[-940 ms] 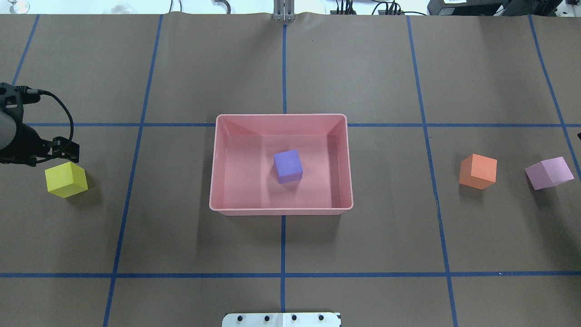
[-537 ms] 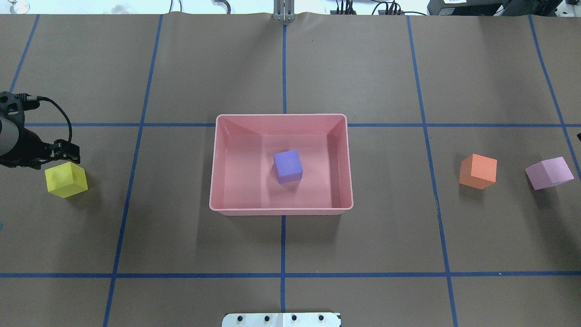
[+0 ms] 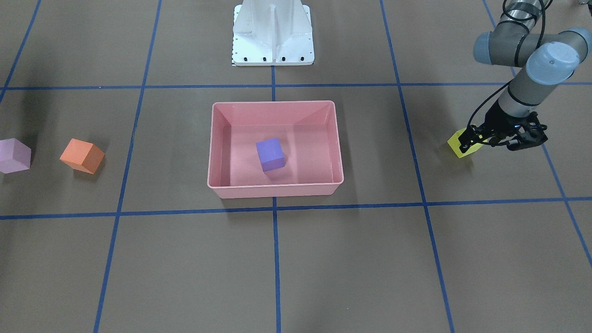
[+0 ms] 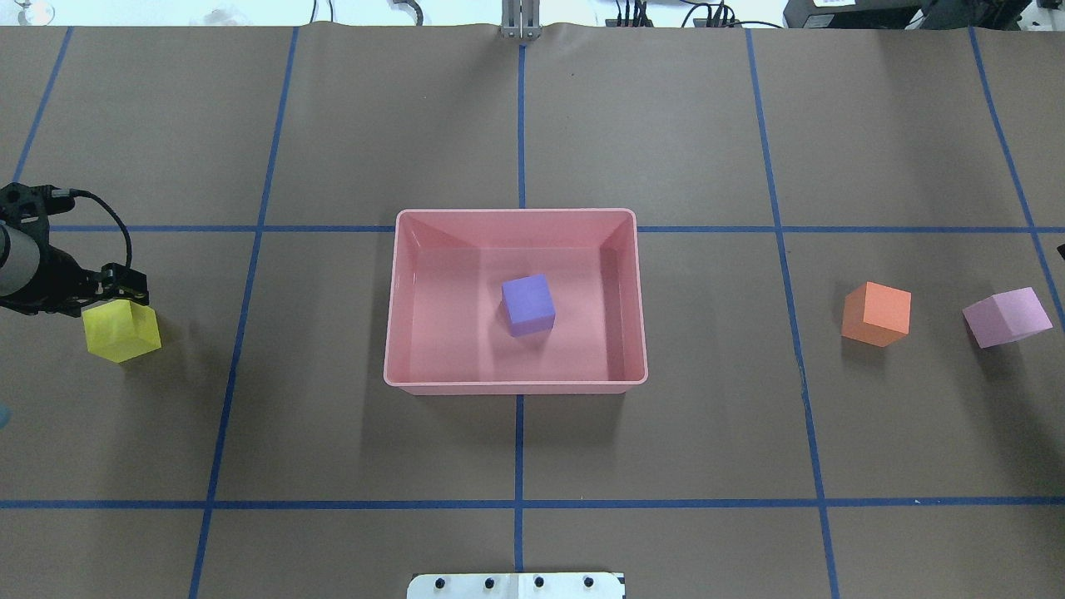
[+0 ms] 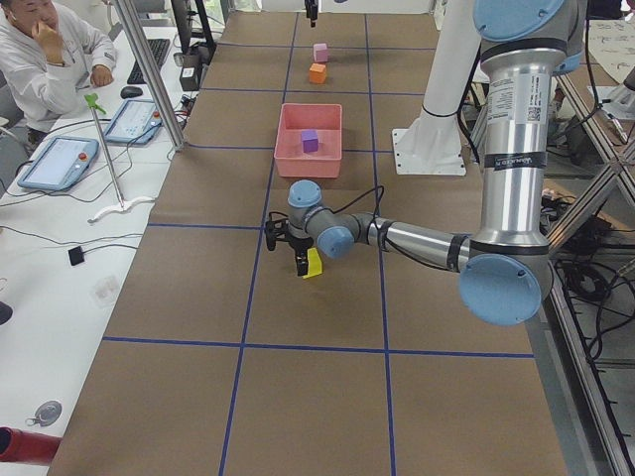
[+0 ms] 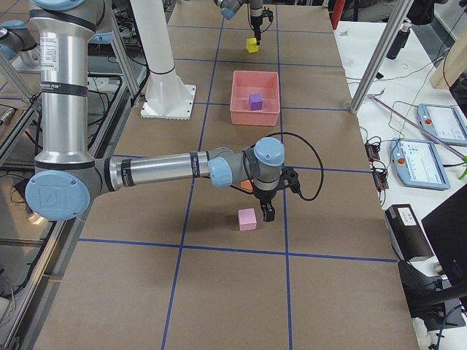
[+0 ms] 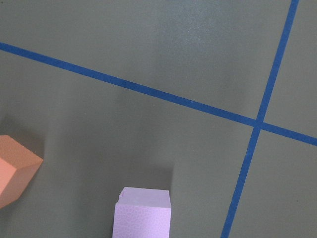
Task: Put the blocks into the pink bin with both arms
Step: 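Move the left gripper down onto the yellow-green cube and grasp it, then carry the yellow-green cube with the left gripper into the pink bin, then release the yellow-green cube while the right arm reaches toward the orange cube, then lower the right gripper onto the orange cube and grasp it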
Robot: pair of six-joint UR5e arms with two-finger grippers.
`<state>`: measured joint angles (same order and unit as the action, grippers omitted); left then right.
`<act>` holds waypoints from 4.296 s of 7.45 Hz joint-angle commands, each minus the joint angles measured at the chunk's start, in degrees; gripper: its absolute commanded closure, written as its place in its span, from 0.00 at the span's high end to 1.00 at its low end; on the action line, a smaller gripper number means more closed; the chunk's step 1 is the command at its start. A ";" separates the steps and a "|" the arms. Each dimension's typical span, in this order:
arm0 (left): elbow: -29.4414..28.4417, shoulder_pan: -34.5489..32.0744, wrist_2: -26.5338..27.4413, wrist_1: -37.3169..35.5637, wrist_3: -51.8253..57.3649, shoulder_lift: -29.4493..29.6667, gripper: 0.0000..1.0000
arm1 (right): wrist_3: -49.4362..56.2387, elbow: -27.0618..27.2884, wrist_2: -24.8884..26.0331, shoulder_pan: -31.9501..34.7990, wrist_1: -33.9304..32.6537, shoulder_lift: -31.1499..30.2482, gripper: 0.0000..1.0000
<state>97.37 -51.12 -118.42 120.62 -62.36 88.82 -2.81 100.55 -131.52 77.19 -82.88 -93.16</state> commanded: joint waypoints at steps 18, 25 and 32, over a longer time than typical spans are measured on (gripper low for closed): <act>3.89 15.69 2.04 -36.51 -25.70 44.59 1.00 | -0.18 -0.09 0.03 -1.25 -0.09 0.88 1.00; 19.80 -4.19 -3.28 -38.36 29.89 11.08 1.00 | -41.85 0.96 4.05 -17.39 18.60 2.81 1.00; 13.64 -14.54 -8.50 -38.27 48.21 7.86 1.00 | -57.65 4.22 21.65 -30.51 19.34 -1.85 1.00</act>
<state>111.04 -65.62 -126.90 82.35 -14.19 96.70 -59.46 104.83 -110.65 47.79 -63.57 -94.64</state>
